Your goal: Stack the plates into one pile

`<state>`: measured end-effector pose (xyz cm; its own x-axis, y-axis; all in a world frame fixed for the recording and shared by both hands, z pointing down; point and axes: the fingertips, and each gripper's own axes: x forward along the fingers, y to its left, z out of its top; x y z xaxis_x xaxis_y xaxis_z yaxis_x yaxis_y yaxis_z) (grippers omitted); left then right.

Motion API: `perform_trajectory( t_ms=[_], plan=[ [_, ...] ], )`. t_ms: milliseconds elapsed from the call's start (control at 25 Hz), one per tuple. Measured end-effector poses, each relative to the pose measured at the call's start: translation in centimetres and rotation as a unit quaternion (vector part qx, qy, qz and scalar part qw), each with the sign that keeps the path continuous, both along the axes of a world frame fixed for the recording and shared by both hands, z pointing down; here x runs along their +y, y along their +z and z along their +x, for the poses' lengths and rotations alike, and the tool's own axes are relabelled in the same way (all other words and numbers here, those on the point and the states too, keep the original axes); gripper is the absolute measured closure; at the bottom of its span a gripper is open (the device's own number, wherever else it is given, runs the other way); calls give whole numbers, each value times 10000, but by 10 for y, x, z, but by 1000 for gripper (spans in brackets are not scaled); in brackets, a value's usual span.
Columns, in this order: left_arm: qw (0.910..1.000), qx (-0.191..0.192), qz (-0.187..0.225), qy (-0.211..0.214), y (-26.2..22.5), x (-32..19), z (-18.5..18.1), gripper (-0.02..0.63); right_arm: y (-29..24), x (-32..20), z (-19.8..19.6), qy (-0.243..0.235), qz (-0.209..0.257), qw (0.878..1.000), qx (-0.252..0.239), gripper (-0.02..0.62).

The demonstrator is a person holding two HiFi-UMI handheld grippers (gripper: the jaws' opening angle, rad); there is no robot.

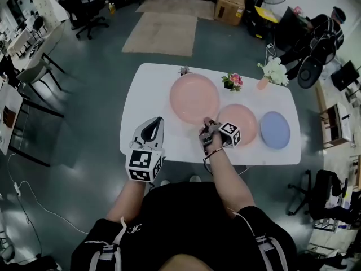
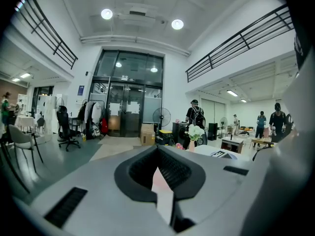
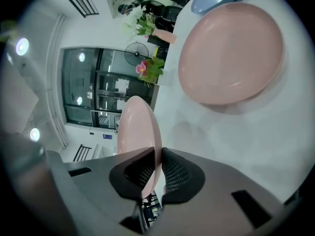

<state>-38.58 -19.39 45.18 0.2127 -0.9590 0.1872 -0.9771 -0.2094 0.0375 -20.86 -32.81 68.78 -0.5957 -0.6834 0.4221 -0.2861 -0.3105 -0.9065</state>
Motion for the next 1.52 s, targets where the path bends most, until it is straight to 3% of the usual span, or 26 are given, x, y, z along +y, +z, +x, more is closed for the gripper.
perform_trajectory(
  t_ms=[360,600,760,1160,1520],
  plan=[
    [9961,160,-56,868,5,-28,66,594,-34,12,118,1148,229,9930,137,537],
    [9896,183,-87,1424,9,-45,129,594,-23,32,207,1856,52,9820,349,537],
    [9856,169,-119,1676,12,-53,157,594,-9,43,243,2176,-147,9751,407,535],
    [9819,92,-284,1869,24,-60,191,594,43,63,270,2257,-771,9697,526,532],
    [9855,65,-251,1678,22,-62,184,594,69,56,263,2361,-1172,9633,503,518]
  ],
)
